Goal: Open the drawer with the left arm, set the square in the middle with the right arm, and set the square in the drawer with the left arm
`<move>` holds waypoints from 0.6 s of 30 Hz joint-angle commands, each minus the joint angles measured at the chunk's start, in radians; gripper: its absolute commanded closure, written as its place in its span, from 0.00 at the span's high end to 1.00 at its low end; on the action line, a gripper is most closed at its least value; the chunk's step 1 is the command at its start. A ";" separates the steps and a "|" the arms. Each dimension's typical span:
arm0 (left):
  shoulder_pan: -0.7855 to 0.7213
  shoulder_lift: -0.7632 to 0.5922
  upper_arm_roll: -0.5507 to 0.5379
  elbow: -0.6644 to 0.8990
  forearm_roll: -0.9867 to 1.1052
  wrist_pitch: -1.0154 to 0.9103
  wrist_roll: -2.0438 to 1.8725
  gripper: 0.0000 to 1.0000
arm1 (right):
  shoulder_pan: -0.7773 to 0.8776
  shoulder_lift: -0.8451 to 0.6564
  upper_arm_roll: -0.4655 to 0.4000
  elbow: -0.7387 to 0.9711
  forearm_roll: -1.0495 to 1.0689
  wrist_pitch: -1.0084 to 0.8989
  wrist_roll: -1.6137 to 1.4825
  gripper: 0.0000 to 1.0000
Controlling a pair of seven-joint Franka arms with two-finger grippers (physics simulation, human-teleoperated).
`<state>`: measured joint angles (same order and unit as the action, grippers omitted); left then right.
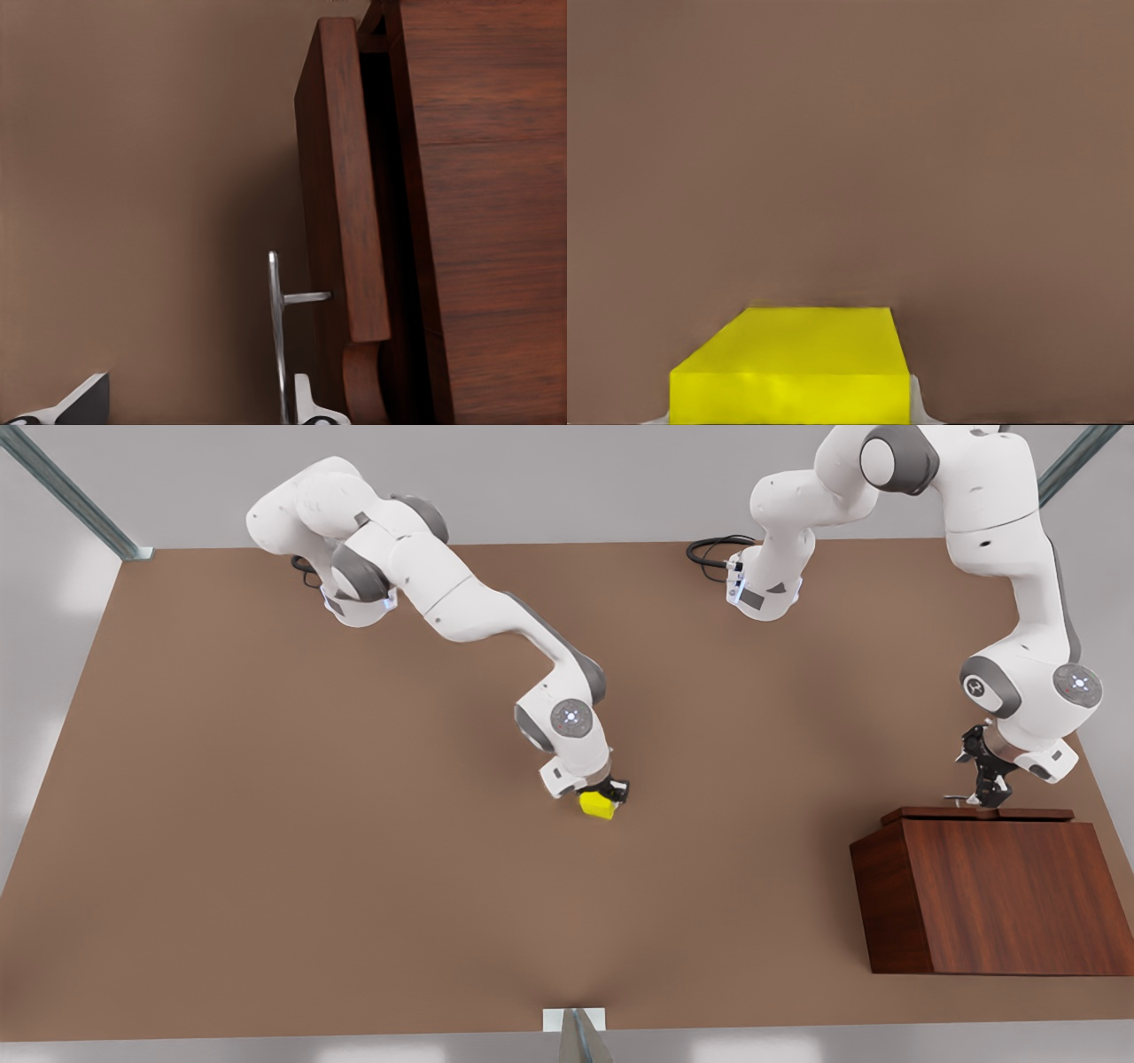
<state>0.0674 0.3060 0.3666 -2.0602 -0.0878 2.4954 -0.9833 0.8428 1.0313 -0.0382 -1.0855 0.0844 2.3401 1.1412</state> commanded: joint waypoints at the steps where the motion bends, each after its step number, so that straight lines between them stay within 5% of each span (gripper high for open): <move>1: 0.000 -0.001 0.000 0.000 0.000 -0.009 0.000 1.00 | 0.012 0.010 -0.012 0.013 -0.002 -0.008 0.009 0.65; 4: 0.000 -0.001 0.011 -0.002 0.000 -0.010 0.000 1.00 | 0.015 0.024 -0.017 0.010 -0.003 -0.016 0.018 0.72; 7: 0.000 -0.001 0.025 -0.002 0.000 -0.026 0.003 1.00 | 0.016 0.041 -0.014 0.022 -0.002 -0.002 0.018 0.91; 11: 0.000 -0.011 0.035 -0.002 0.000 -0.047 0.011 1.00 | 0.027 0.105 -0.015 0.116 0.000 0.013 0.032 0.90; 12: 0.000 -0.018 0.038 -0.002 0.000 -0.058 0.014 1.00 | 0.027 0.105 -0.015 0.116 0.000 0.013 0.032 1.00; 18: -0.001 -0.021 0.043 -0.015 0.000 -0.084 0.012 1.00 | 0.027 0.047 -0.008 0.108 0.000 -0.036 0.029 1.00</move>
<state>0.0659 0.2805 0.4095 -2.0769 -0.0878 2.4114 -0.9710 0.8656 1.0535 -0.0438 -0.9831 0.0821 2.3041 1.1678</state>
